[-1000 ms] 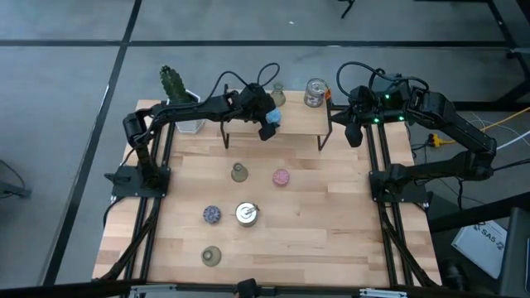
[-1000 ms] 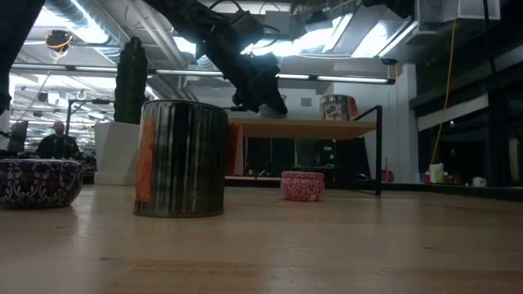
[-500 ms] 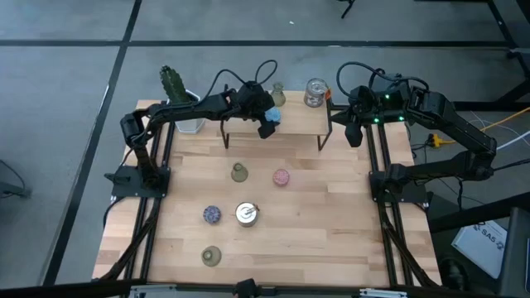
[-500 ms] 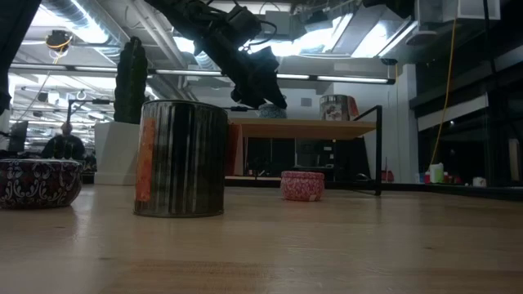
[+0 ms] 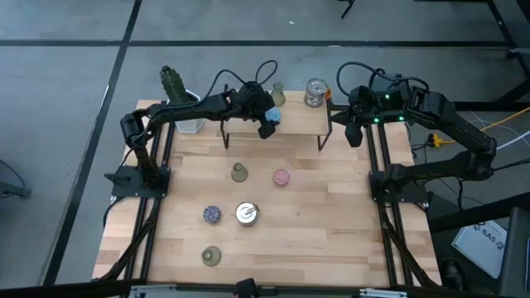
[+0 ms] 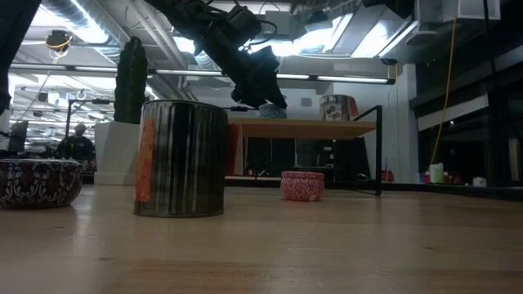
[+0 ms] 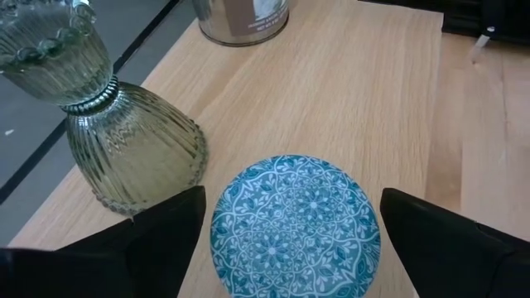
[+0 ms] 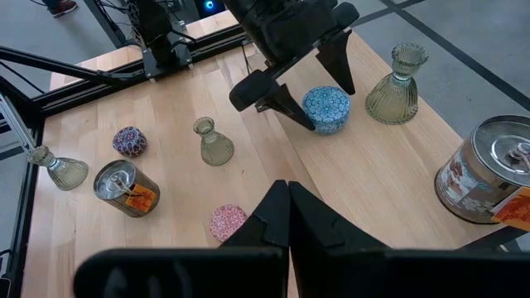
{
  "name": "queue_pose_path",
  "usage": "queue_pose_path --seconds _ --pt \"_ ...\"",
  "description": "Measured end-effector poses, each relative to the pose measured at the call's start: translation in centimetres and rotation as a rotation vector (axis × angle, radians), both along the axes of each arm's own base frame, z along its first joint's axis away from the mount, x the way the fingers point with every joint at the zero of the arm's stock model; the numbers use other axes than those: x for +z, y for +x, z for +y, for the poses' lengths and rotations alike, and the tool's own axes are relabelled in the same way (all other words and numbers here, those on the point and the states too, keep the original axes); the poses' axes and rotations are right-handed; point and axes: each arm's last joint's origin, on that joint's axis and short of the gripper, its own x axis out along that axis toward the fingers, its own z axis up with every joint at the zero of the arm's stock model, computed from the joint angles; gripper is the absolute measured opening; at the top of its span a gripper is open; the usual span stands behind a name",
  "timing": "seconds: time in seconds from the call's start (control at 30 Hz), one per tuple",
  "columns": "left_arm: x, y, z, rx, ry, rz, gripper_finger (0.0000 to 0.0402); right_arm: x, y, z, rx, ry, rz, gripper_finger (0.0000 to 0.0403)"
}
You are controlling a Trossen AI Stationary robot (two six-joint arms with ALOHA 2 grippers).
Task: Pick & Place candle stick holders
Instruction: Put the blue scented candle on the shelf
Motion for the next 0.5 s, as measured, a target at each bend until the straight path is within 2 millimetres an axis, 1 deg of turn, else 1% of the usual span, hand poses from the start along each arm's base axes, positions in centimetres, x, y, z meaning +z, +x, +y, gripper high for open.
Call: queue_pose_path --seconds 0.5 --pt "-0.03 -0.02 0.00 0.000 -0.002 0.003 0.0303 0.00 0.00 0.00 0.001 0.000 0.000 0.0001"
